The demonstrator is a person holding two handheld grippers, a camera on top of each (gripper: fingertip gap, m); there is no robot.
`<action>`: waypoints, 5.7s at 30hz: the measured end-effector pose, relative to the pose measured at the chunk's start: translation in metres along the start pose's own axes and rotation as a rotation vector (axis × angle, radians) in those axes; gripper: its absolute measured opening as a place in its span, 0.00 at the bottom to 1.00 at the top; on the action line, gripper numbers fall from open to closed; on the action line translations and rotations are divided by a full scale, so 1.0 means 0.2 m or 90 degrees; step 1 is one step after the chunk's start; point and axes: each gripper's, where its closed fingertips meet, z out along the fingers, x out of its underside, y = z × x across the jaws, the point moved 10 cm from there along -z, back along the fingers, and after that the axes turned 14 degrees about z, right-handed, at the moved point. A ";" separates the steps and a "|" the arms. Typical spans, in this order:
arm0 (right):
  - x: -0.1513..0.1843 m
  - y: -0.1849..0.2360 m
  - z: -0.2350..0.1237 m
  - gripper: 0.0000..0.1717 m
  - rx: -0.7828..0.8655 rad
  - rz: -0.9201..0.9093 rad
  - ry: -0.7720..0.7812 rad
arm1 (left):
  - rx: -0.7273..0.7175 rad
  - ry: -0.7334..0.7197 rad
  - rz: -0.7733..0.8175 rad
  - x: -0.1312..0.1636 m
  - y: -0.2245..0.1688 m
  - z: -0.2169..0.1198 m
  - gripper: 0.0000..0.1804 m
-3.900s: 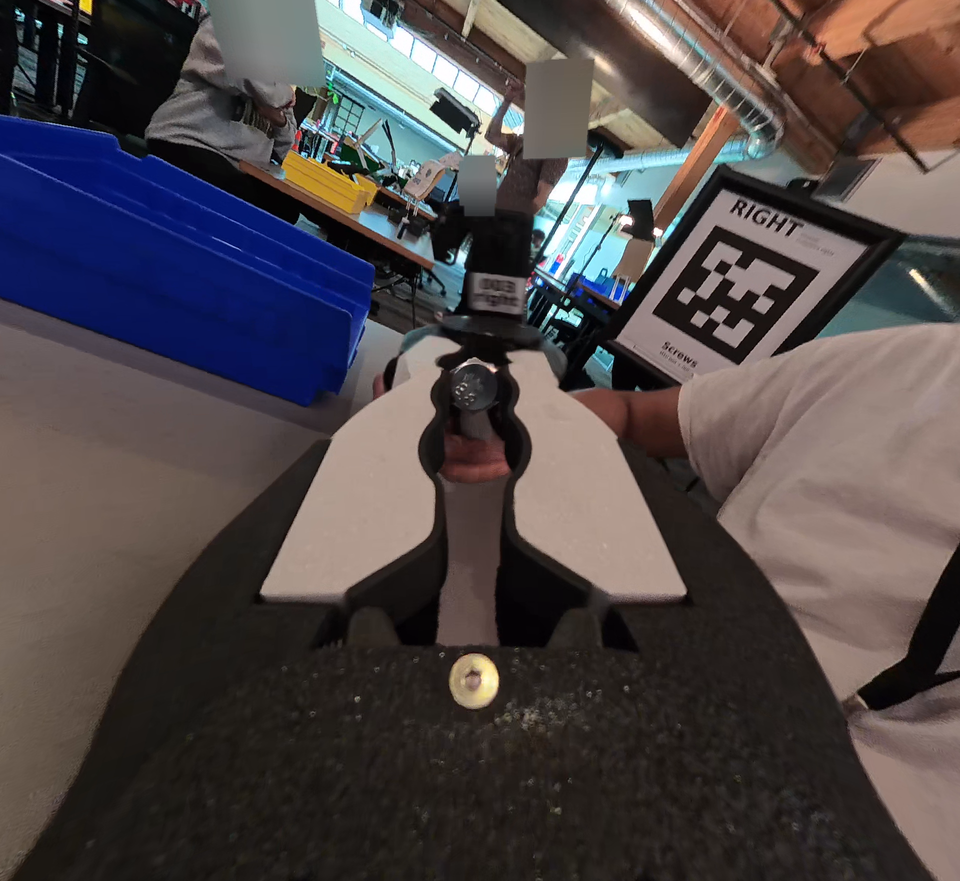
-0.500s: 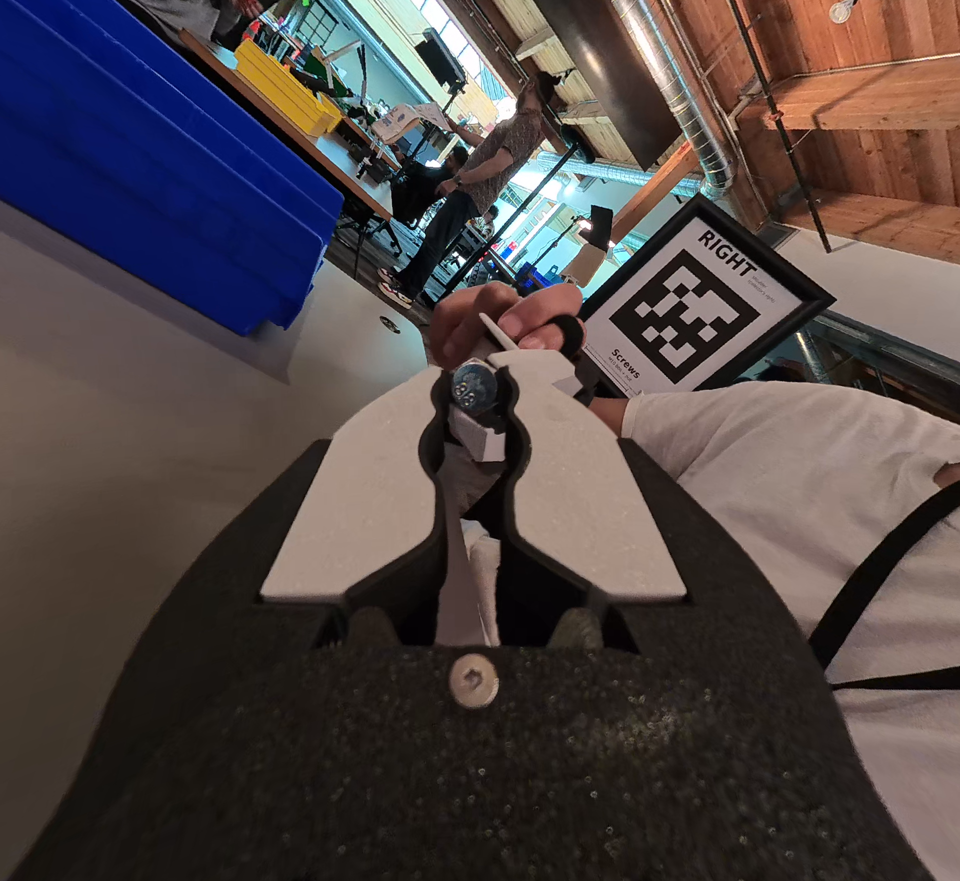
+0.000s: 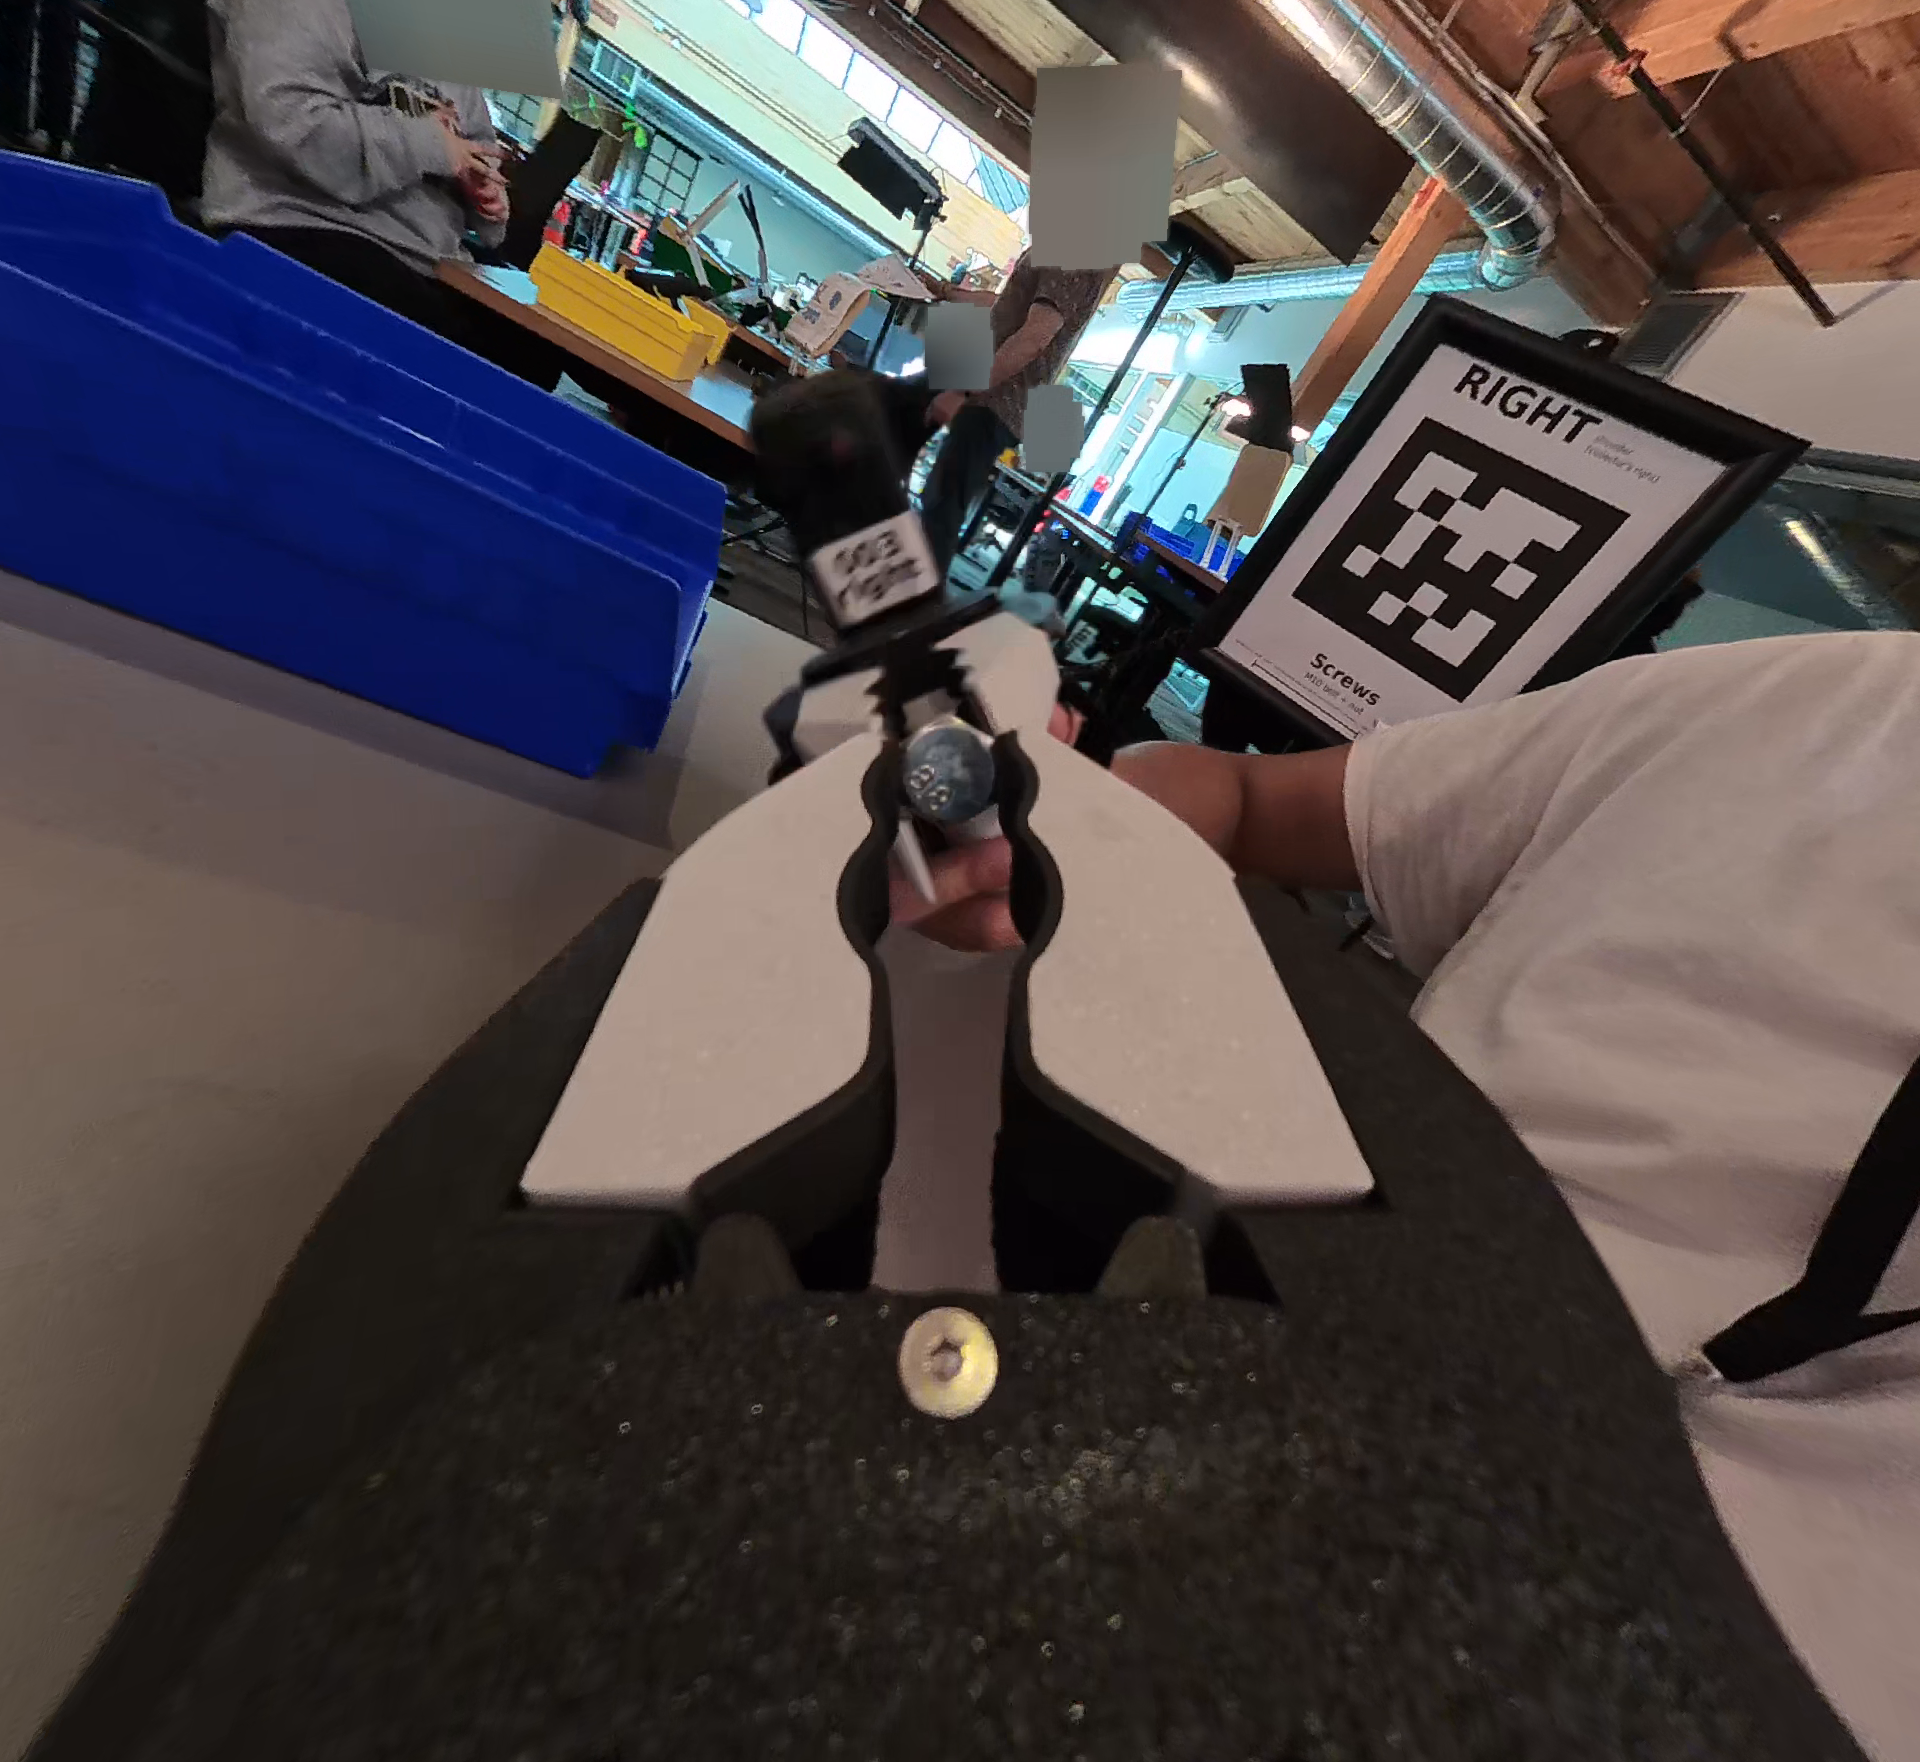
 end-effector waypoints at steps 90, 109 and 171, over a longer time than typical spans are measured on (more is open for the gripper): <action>-1.01 -0.47 -0.78 0.06 0.870 -0.233 0.295 | -0.370 0.255 0.260 0.21 -0.45 -0.07 0.22; -0.68 0.17 -0.81 0.18 0.790 -0.462 -0.131 | -0.779 0.108 0.280 0.06 -0.40 -0.59 0.26; 0.02 0.26 -0.89 0.34 0.912 -0.556 -0.577 | -0.532 0.241 0.258 0.21 -0.22 0.48 0.35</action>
